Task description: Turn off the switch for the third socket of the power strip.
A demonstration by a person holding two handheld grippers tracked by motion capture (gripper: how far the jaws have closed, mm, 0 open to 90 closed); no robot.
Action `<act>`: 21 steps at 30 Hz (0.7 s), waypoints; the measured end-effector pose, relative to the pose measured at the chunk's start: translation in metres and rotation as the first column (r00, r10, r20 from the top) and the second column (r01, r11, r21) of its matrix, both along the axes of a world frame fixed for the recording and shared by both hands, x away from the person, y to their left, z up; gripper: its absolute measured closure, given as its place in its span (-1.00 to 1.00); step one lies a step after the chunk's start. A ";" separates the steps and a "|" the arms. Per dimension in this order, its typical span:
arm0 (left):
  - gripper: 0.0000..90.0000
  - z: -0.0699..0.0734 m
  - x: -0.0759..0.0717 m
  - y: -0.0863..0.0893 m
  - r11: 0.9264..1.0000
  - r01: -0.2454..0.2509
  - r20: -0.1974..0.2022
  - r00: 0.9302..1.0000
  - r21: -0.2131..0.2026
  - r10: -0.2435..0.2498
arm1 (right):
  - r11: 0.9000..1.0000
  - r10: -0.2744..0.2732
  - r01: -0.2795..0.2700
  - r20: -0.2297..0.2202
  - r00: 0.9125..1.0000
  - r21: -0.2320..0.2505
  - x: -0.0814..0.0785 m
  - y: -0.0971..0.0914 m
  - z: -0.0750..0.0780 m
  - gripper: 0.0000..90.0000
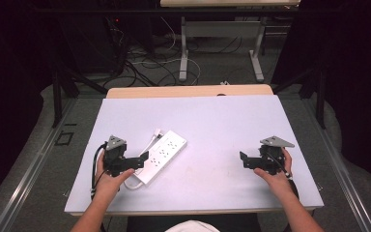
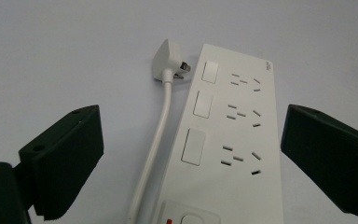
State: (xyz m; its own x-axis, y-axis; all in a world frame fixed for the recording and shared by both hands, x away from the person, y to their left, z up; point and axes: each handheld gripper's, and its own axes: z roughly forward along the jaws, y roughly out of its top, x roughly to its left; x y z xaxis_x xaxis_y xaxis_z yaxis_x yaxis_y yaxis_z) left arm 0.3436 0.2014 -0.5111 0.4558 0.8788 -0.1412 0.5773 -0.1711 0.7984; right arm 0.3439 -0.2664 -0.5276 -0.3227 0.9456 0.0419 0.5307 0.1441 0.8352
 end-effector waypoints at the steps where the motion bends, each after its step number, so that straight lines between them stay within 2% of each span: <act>1: -0.84 -0.001 0.000 -0.002 1.000 0.000 0.005 1.000 -0.005 0.000 | 1.000 0.003 -0.003 -0.002 1.000 0.001 0.000 0.000 0.000 -1.00; 4: -0.83 -0.001 -0.001 -0.006 1.000 0.021 -0.005 1.000 0.021 -0.021 | 1.000 0.006 -0.006 -0.007 1.000 -0.001 0.001 0.000 -0.002 -1.00; 5: -0.82 -0.002 -0.001 -0.007 1.000 0.016 0.006 1.000 0.023 -0.016 | 1.000 0.009 -0.009 -0.008 1.000 0.000 0.001 0.000 -0.002 -1.00; 8: -0.70 -0.002 -0.002 -0.009 0.999 0.020 0.002 1.000 0.051 -0.020 | 1.000 0.011 -0.011 -0.010 1.000 0.000 0.001 0.001 -0.002 -1.00; 11: -0.64 -0.002 -0.003 -0.012 0.999 0.021 0.003 1.000 0.046 -0.021 | 1.000 0.014 -0.014 -0.013 1.000 0.001 0.001 0.002 -0.002 -1.00; 16: -0.60 -0.002 -0.004 -0.015 0.997 0.029 0.003 1.000 0.066 -0.029 | 1.000 0.023 -0.023 -0.019 1.000 0.002 0.001 0.004 -0.004 -1.00; 21: -0.43 -0.003 -0.005 -0.019 0.995 0.044 0.000 0.999 0.094 -0.045 | 0.999 0.034 -0.034 -0.018 0.999 -0.006 0.001 0.005 -0.005 -1.00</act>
